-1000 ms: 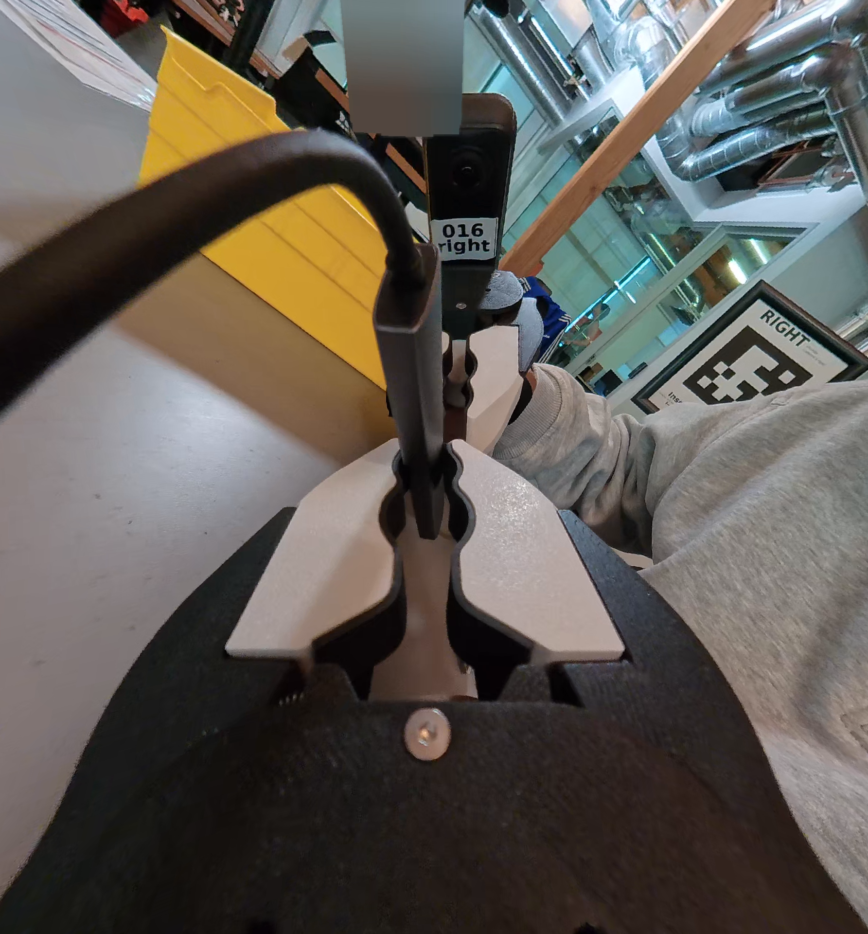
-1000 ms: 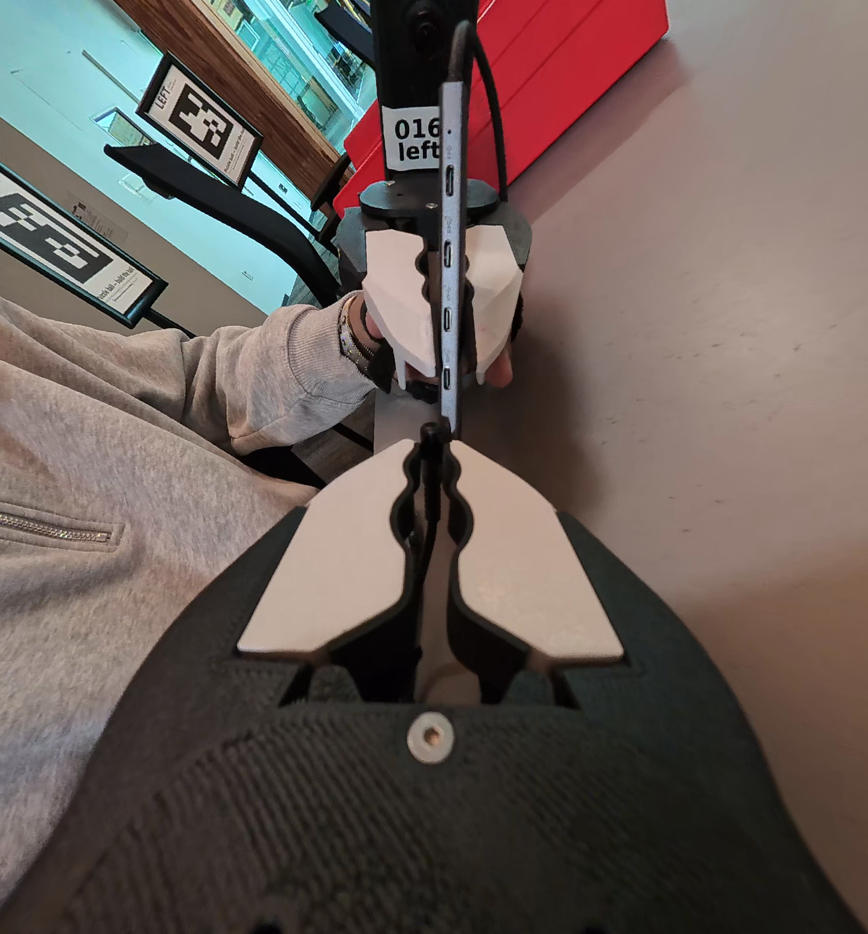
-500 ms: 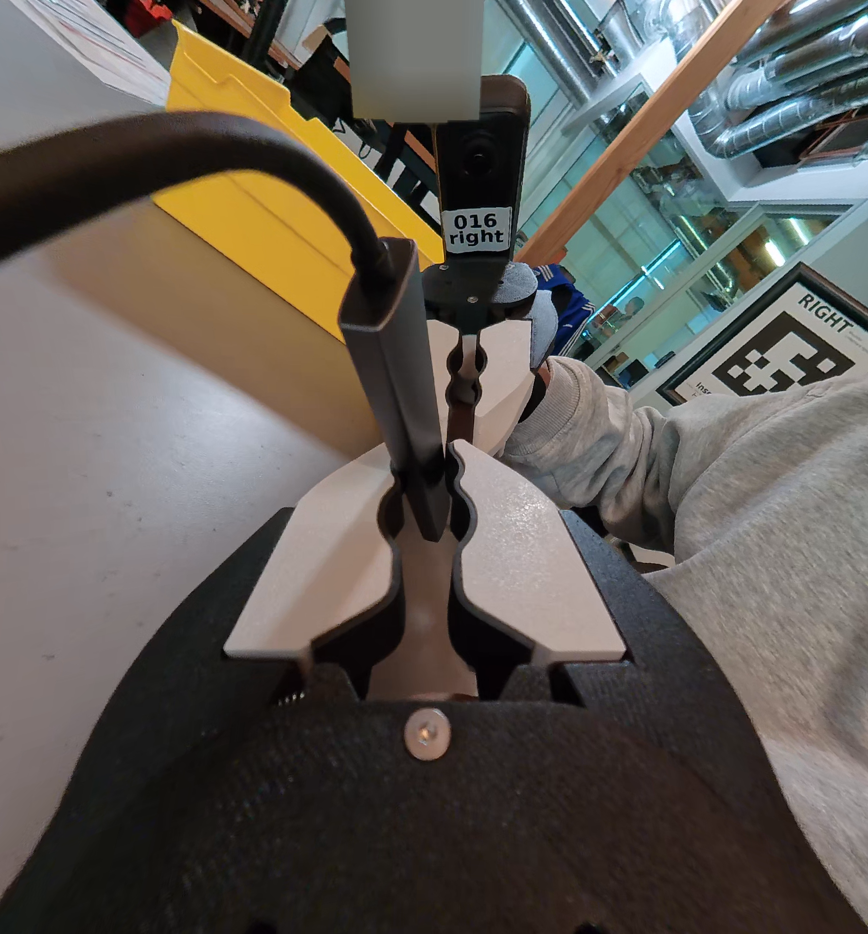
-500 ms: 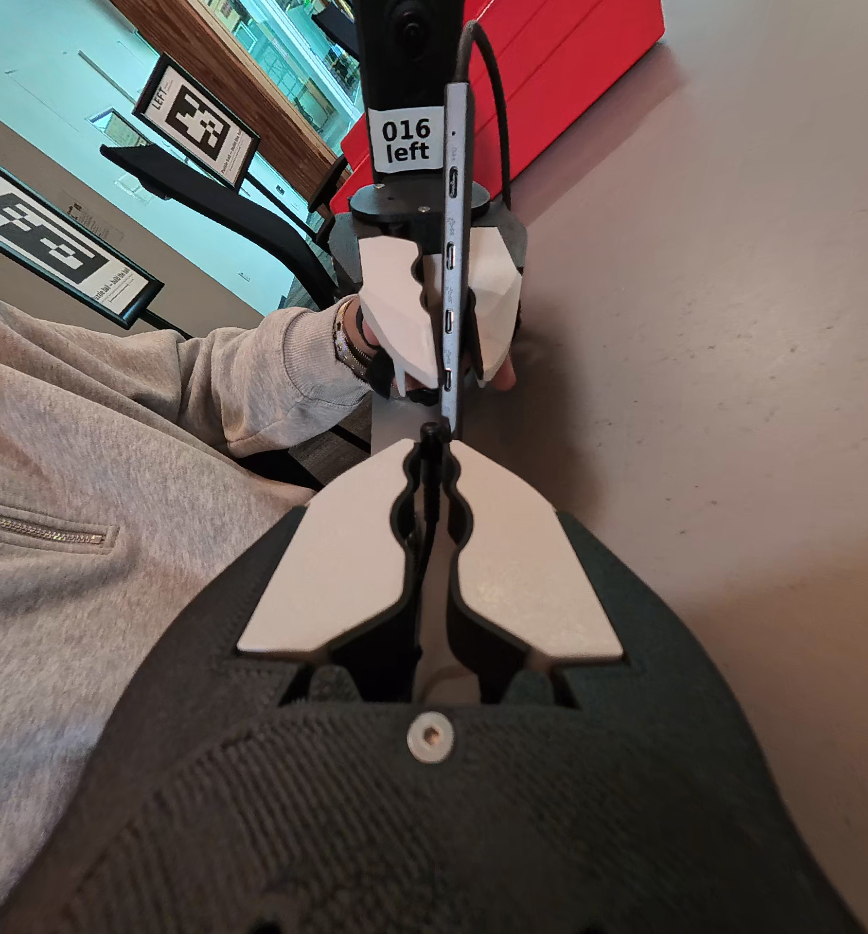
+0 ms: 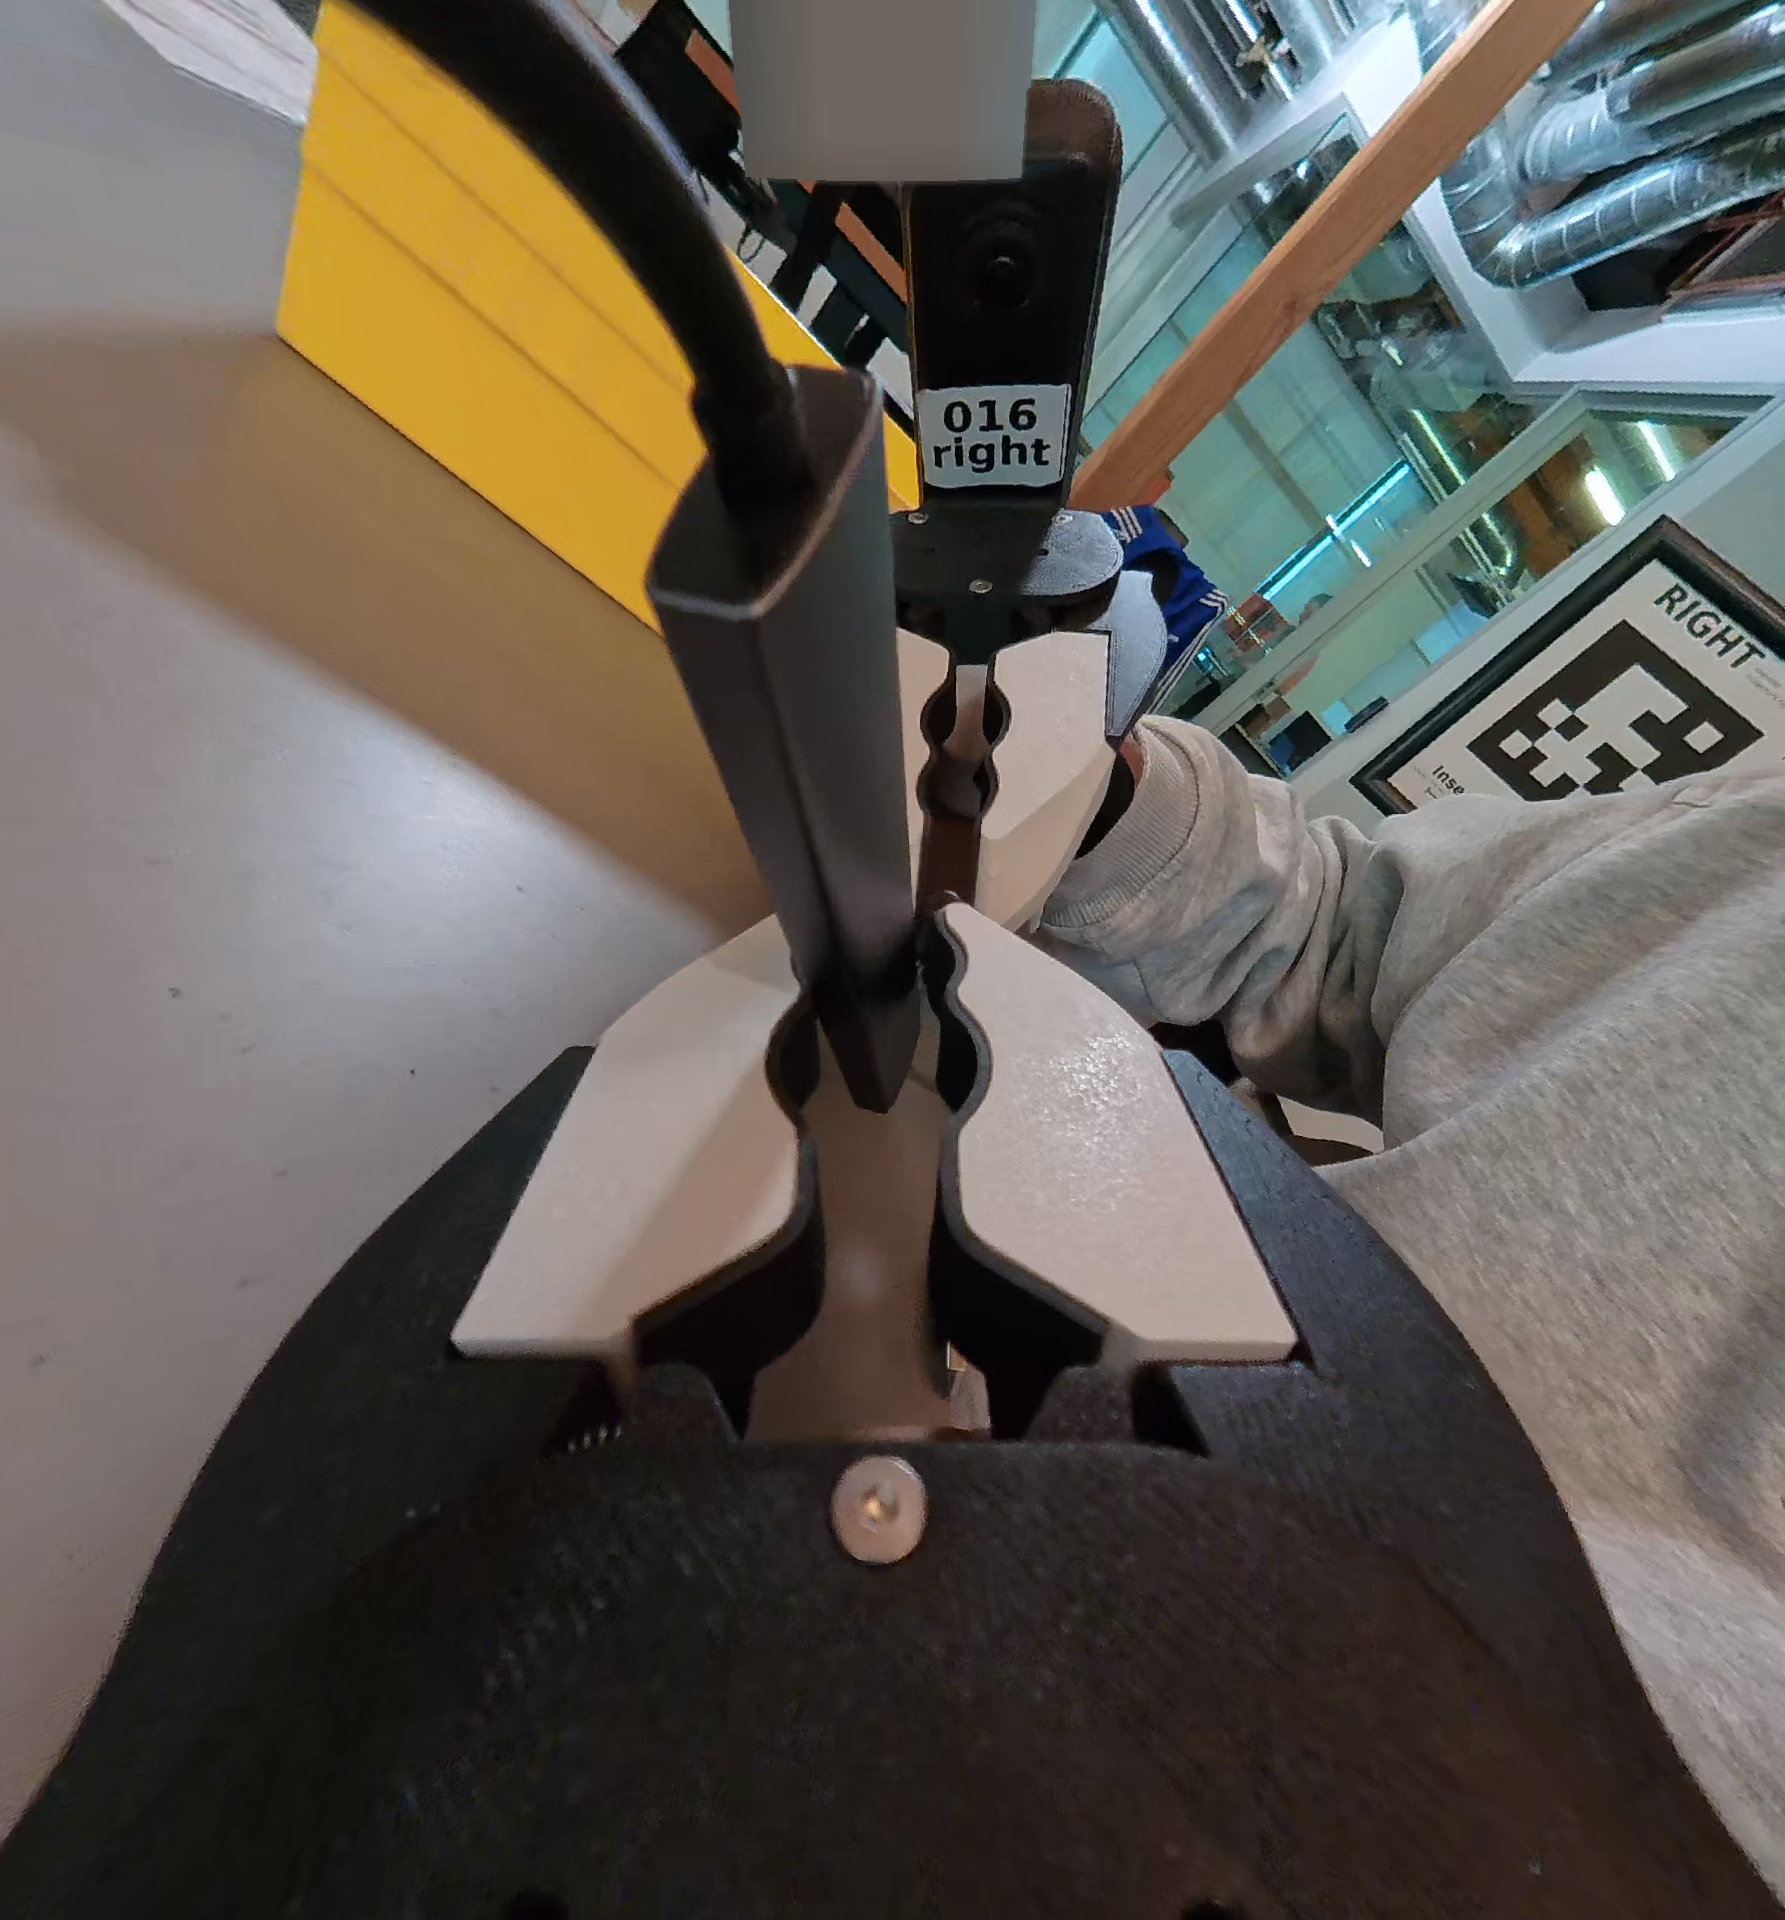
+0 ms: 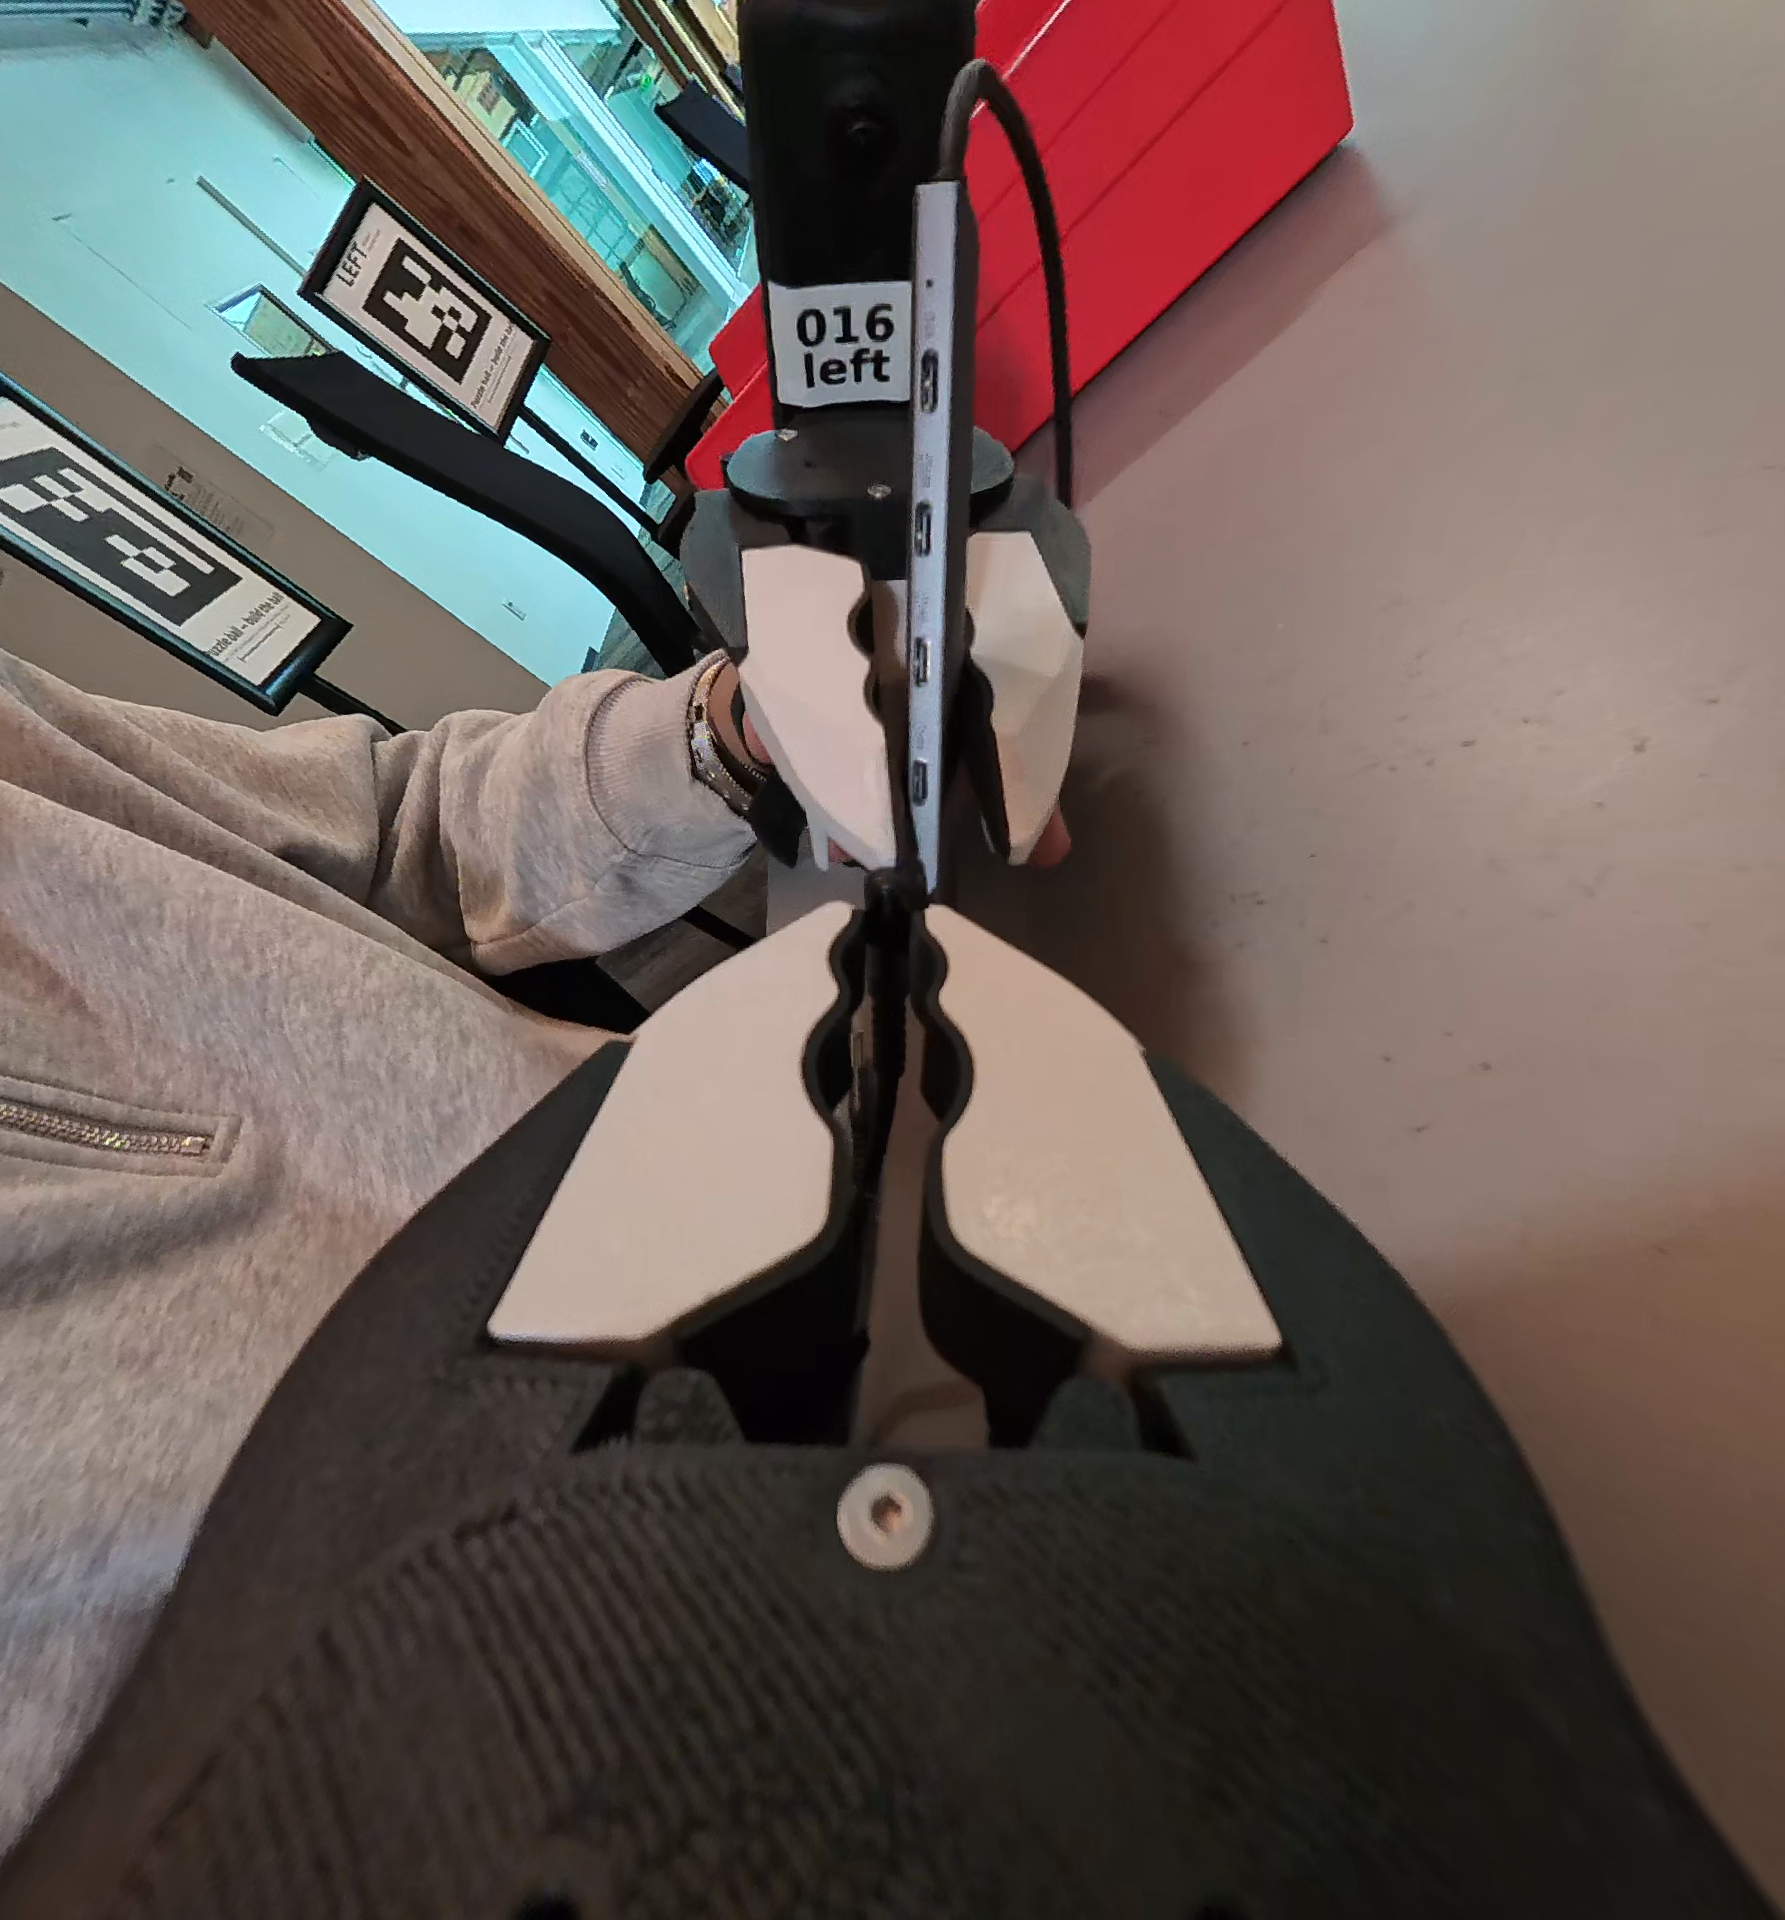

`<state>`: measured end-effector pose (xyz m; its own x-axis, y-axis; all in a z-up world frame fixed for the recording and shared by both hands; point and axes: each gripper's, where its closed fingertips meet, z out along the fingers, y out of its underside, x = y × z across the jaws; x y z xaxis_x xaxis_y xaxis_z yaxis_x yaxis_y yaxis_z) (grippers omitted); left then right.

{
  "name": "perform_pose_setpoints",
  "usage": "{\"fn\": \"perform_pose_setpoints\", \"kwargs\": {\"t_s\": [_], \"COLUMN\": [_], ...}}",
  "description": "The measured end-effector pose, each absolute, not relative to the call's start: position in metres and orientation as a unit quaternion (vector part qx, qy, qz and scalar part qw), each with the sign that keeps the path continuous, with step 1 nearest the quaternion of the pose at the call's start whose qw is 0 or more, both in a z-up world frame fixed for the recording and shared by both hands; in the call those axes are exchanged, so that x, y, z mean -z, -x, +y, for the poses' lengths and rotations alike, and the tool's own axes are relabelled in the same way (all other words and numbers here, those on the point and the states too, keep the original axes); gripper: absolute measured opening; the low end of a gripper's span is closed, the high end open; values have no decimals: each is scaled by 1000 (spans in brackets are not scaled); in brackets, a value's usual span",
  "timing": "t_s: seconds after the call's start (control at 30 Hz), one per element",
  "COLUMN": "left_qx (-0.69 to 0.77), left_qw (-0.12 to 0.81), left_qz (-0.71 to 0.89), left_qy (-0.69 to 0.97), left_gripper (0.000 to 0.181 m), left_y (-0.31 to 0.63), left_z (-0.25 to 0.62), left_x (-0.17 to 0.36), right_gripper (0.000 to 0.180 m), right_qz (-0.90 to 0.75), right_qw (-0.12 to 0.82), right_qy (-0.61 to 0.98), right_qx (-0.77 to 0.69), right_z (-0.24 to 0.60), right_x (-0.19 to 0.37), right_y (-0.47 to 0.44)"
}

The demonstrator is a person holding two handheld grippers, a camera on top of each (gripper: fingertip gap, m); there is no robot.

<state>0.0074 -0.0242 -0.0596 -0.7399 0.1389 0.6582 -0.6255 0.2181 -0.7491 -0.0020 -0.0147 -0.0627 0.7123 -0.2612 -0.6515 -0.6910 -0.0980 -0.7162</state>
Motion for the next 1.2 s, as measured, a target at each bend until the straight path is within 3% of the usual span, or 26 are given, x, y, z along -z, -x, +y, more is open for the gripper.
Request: {"fn": "perform_pose_setpoints", "kwargs": {"t_s": [0.17, 0.37, 0.63, 0.83, 1.2], "left_qx": [-601, -563, -572, -572, -605], "left_qw": [324, 359, 377, 385, 348], "left_qz": [-709, -726, -706, -703, -698], "left_qy": [-179, -165, -179, -174, -157], "left_gripper": [22, 49, 19, 21, 10], "left_y": [-9, 6, 1, 2, -5], "left_z": [-24, -28, -25, -24, -20], "left_x": [60, 68, 65, 64, 55], "right_gripper": [8, 8, 8, 8, 8], "right_qz": [346, 363, 367, 365, 351], "right_qw": [589, 590, 590, 592, 600], "right_qy": [710, 702, 700, 699, 693], "right_qx": [-171, -165, -162, -167, -195], "right_z": [-18, -22, -23, -25, -27], "right_x": [63, 64, 65, 62, 54], "right_y": [-4, -10, -11, -10, -5]}}
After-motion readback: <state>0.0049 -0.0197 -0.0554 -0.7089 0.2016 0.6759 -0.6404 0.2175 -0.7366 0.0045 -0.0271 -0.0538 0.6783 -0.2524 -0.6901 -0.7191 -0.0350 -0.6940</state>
